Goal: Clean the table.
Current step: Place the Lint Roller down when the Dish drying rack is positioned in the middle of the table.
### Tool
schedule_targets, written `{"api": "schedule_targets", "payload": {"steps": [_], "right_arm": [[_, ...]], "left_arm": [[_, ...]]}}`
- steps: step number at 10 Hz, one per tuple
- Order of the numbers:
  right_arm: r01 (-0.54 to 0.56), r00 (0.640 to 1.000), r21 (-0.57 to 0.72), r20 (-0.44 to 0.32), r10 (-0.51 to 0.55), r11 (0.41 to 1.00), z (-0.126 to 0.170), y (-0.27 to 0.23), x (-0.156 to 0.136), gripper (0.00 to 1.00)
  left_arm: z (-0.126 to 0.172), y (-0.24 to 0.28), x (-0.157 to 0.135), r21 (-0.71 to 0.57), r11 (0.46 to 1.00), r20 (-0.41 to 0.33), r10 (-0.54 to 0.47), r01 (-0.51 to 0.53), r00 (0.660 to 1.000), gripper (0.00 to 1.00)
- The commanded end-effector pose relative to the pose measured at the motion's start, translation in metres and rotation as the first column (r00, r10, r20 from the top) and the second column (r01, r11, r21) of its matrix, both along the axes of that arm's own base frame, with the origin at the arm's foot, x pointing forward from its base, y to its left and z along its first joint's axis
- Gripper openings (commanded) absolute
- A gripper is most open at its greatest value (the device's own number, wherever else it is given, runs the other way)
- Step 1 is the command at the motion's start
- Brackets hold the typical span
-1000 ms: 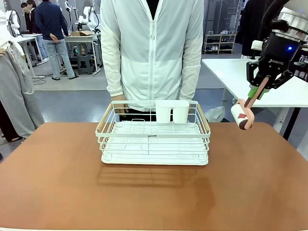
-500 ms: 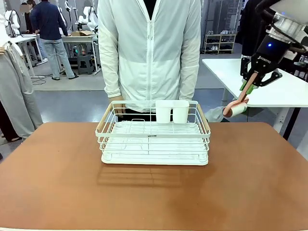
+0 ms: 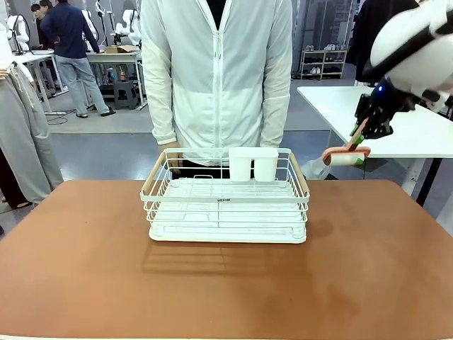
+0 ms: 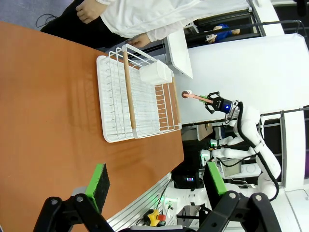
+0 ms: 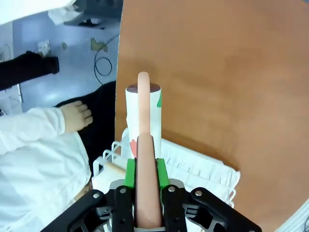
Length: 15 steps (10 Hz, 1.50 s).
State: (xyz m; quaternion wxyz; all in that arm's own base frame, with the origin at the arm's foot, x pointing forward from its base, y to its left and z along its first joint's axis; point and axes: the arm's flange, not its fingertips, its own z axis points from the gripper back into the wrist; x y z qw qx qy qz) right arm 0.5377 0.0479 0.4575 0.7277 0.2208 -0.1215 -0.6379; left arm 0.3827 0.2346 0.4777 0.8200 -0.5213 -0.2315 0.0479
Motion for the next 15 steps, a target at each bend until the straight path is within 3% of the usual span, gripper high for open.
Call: {"api": "schedule_targets", "payload": {"steps": [1, 5, 7, 12, 13, 14, 15], "right_arm": [[0.077, 0.997, -0.03, 0.012, -0.077, 0.997, -0.022, 0.01, -0.011, 0.21], [0.122, 0.992, -0.011, 0.026, -0.122, 0.992, -0.077, 0.003, -0.016, 0.21], [0.097, 0.995, 0.038, -0.016, -0.096, 0.995, -0.096, -0.002, -0.015, 0.21], [0.059, 0.996, 0.044, -0.072, -0.056, 0.997, -0.114, -0.008, -0.02, 0.21], [0.049, 0.996, 0.044, -0.074, -0.045, 0.998, -0.113, -0.007, -0.022, 0.3], [0.043, 0.996, 0.029, -0.078, -0.041, 0.999, -0.114, -0.008, -0.021, 0.49], [0.043, 0.996, 0.03, -0.084, -0.04, 0.999, -0.114, -0.009, -0.022, 0.61]], "left_arm": [[0.001, 0.002, -0.002, -0.015, 1.0, 0.02, -0.007, 0.008, 1.0, 1.0], [0.001, 0.002, -0.002, -0.015, 1.0, 0.02, -0.007, 0.008, 1.0, 1.0], [0.001, 0.002, -0.002, -0.015, 1.0, 0.02, -0.007, 0.008, 1.0, 1.0], [0.001, 0.002, -0.002, -0.015, 1.0, 0.02, -0.007, 0.008, 1.0, 1.0], [0.001, 0.002, -0.002, -0.015, 1.0, 0.02, -0.007, 0.008, 1.0, 1.0], [0.001, 0.002, -0.002, -0.015, 1.0, 0.02, -0.007, 0.008, 1.0, 1.0], [0.001, 0.002, -0.002, -0.015, 1.0, 0.02, -0.007, 0.008, 1.0, 1.0]]}}
